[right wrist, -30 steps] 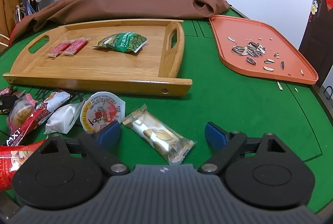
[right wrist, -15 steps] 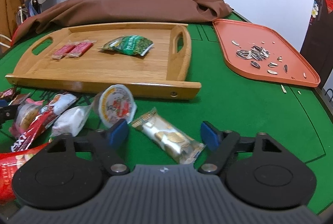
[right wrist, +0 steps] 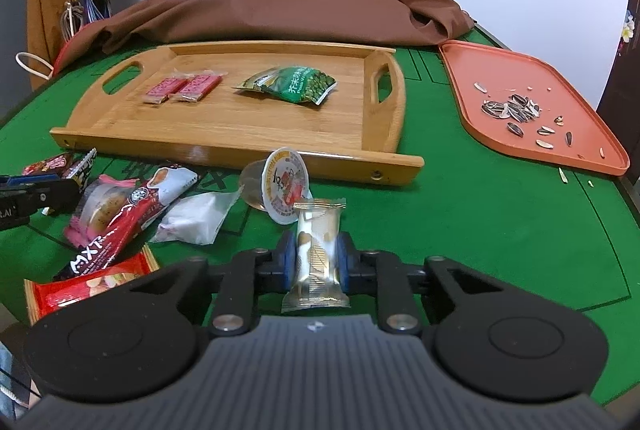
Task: Organize snacks
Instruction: 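Grasp the clear wrapped biscuit with the right tool while the left tool grasps the brown nut bar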
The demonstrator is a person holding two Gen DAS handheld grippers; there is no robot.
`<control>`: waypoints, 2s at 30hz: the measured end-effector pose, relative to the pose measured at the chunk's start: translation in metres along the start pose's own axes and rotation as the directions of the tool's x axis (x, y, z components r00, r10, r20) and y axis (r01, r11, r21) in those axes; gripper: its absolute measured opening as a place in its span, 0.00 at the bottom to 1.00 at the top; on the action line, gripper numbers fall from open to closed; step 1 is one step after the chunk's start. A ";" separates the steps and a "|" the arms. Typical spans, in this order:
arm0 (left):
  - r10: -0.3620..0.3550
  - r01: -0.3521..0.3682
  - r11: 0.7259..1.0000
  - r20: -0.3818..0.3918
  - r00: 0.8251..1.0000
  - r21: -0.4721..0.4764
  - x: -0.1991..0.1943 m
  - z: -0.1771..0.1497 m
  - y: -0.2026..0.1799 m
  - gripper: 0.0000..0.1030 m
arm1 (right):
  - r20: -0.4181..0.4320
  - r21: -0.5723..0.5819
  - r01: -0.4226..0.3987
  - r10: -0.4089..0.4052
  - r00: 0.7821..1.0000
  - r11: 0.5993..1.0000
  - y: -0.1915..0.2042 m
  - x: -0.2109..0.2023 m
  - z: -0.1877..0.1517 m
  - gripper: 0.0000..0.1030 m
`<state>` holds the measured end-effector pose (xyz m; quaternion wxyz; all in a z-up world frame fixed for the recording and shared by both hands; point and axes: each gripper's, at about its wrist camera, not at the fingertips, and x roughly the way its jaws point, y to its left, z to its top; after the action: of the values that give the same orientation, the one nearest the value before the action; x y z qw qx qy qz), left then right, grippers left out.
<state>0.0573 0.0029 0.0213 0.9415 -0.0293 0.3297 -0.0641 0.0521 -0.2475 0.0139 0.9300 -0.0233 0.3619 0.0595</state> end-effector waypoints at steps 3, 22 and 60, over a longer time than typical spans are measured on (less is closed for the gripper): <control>-0.003 0.004 1.000 0.007 1.000 -0.008 -0.003 0.002 0.002 0.17 | 0.013 0.005 0.001 -0.001 1.000 1.000 -0.001 -0.005 0.002 0.24; 0.136 -0.137 0.990 0.016 0.991 0.026 0.024 -0.006 0.008 0.78 | 0.014 0.036 -0.002 0.002 1.000 0.999 -0.006 -0.003 0.010 0.25; 0.036 -0.036 0.999 -0.033 0.999 -0.022 0.021 -0.004 0.013 0.68 | 0.026 0.039 -0.019 0.018 0.999 0.999 -0.004 -0.002 0.015 0.25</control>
<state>0.0722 0.0125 0.0036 0.9366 -0.0328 0.3461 -0.0439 0.0613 -0.2502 0.0269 0.9342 -0.0007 0.3513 0.0613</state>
